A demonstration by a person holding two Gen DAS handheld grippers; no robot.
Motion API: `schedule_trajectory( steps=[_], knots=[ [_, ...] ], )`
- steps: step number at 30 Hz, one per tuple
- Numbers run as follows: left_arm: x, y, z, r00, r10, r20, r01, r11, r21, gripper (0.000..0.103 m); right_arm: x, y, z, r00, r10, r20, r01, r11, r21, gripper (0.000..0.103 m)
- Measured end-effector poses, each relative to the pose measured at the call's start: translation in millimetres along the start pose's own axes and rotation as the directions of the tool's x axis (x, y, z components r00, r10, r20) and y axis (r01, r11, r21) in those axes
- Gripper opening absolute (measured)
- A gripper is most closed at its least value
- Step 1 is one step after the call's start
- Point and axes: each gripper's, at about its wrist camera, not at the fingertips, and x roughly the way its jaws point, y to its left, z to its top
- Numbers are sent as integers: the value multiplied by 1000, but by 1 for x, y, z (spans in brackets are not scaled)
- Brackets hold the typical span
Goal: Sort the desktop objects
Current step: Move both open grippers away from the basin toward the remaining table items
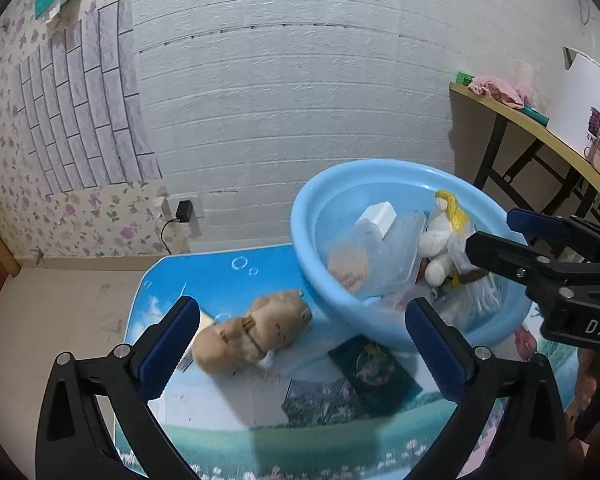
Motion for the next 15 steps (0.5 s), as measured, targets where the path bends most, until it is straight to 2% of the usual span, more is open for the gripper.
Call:
schedule_trajectory(
  steps=[15],
  knots=[
    [-14, 7, -37, 998, 17, -56, -16, 1000, 22, 103, -17, 7, -41, 998, -24, -52, 26, 999, 26, 79]
  ],
)
